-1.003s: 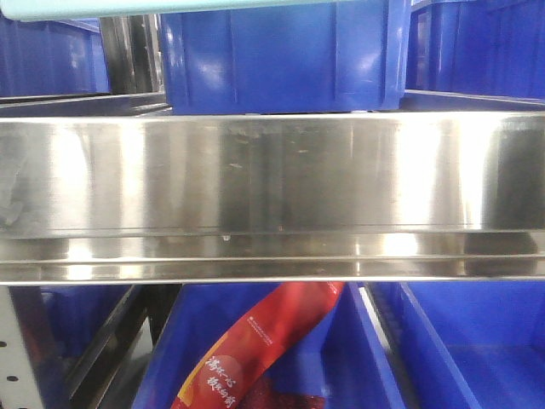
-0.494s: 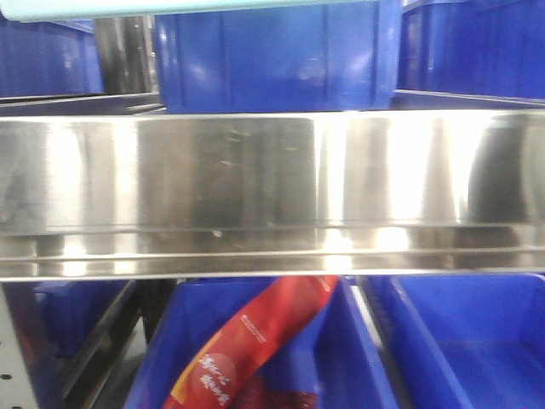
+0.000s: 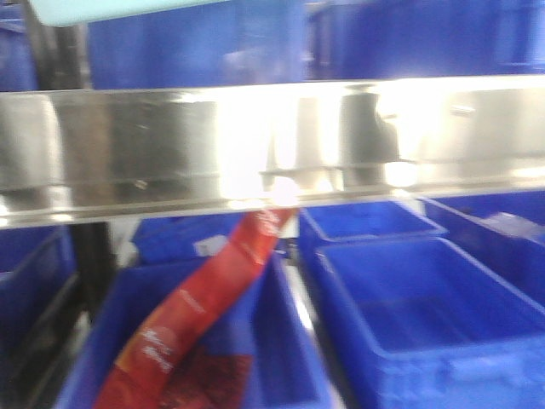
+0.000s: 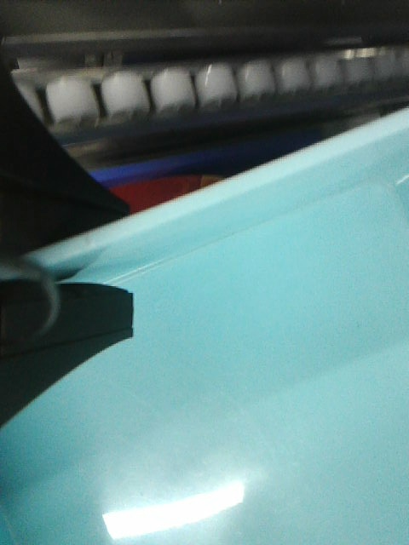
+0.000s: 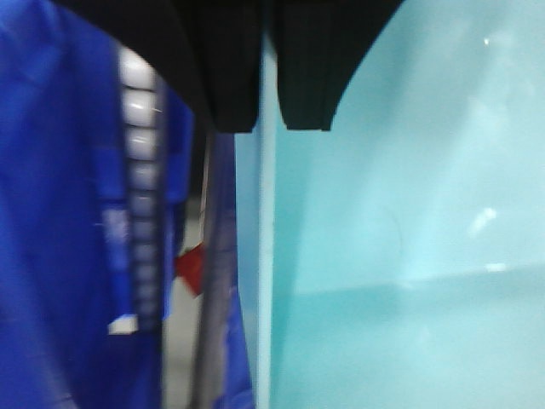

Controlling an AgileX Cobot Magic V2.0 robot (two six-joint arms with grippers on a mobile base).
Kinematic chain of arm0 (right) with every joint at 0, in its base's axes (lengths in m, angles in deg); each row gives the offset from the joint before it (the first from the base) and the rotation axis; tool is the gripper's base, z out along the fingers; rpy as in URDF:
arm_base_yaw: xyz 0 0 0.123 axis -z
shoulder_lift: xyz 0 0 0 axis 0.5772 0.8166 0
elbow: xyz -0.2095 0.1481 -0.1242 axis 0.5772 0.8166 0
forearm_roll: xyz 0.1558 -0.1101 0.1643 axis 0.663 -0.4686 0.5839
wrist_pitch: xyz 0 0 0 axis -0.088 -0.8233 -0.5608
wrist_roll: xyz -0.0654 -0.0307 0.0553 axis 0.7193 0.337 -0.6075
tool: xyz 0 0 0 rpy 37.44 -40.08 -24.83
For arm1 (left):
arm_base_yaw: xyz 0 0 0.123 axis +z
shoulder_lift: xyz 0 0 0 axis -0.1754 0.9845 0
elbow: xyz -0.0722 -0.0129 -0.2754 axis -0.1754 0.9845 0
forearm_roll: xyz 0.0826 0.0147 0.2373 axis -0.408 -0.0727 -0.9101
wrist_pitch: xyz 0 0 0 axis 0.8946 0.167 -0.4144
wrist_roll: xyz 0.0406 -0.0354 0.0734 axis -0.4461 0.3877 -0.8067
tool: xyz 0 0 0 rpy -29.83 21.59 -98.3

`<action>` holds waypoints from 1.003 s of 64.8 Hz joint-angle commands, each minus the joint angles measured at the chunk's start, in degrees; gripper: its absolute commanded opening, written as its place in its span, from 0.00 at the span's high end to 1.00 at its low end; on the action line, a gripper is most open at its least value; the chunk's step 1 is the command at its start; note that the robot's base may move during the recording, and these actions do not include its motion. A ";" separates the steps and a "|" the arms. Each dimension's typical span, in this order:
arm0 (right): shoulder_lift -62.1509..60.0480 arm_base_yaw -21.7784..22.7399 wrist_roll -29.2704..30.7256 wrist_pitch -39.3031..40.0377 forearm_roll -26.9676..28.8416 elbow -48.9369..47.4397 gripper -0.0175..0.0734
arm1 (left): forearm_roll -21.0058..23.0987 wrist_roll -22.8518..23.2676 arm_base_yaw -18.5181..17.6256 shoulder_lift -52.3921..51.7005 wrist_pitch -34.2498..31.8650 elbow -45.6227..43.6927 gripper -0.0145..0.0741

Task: Fetch blue bin and place on conveyor start
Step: 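Hold the bin with both grippers while the base drives to the conveyor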

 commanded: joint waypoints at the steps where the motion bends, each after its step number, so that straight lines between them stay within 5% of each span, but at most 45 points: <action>1: -0.71 0.06 0.63 7.53 -1.19 -0.37 0.98 | -0.31 -1.37 0.07 -0.56 -0.26 -0.38 0.96; 65: -0.71 0.06 0.63 11.88 -1.19 -0.37 0.98 | -0.53 -1.37 0.07 -0.56 -0.26 -0.38 0.96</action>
